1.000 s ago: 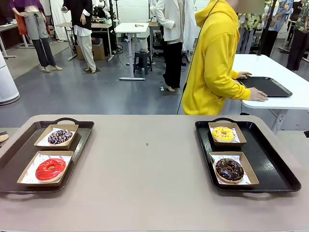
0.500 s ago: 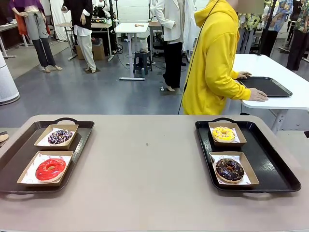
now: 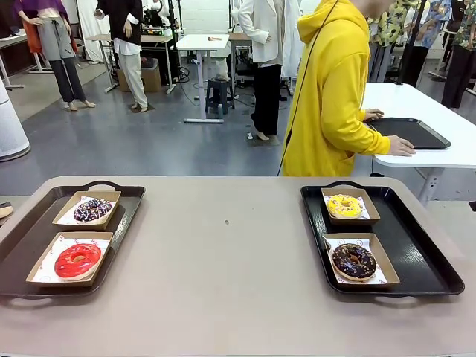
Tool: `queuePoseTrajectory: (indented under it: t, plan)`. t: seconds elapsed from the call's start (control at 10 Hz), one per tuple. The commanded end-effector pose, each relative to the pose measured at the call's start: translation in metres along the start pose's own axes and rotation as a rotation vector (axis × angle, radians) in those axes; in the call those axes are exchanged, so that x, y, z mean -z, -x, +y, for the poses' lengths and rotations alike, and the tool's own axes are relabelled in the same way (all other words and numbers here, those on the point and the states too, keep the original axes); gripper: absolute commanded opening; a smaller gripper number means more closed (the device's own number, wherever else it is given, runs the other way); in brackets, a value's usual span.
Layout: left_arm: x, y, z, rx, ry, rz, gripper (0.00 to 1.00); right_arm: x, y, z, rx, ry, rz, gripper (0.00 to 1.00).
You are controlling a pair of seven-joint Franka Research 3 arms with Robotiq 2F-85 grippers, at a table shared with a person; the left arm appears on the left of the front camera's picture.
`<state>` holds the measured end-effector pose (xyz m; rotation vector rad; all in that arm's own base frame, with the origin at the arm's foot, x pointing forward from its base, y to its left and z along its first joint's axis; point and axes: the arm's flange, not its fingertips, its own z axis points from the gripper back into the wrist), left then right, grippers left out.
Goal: Individually package the donuts and arrange them on the tray.
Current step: Place the picked Paper togo box on the Handle tray.
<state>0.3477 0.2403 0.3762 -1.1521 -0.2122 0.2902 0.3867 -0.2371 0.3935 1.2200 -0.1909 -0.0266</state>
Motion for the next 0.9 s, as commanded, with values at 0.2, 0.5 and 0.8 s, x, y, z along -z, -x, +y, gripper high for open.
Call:
queuePoseTrajectory:
  t: [0.2, 0.5, 0.8]
  plan:
    - [-0.0008, 0.0016, -0.0002, 0.002, 0.01, 0.004, 1.0, 0.0016, 0.0021, 0.0017, 0.002, 0.0, 0.002, 1.0]
    - [-0.0008, 0.0016, -0.0002, 0.002, 0.01, 0.004, 1.0, 0.0016, 0.0021, 0.0017, 0.002, 0.0, 0.002, 1.0]
    - [-0.0008, 0.0016, -0.0002, 0.002, 0.01, 0.004, 1.0, 0.0016, 0.0021, 0.0017, 0.002, 0.0, 0.002, 1.0]
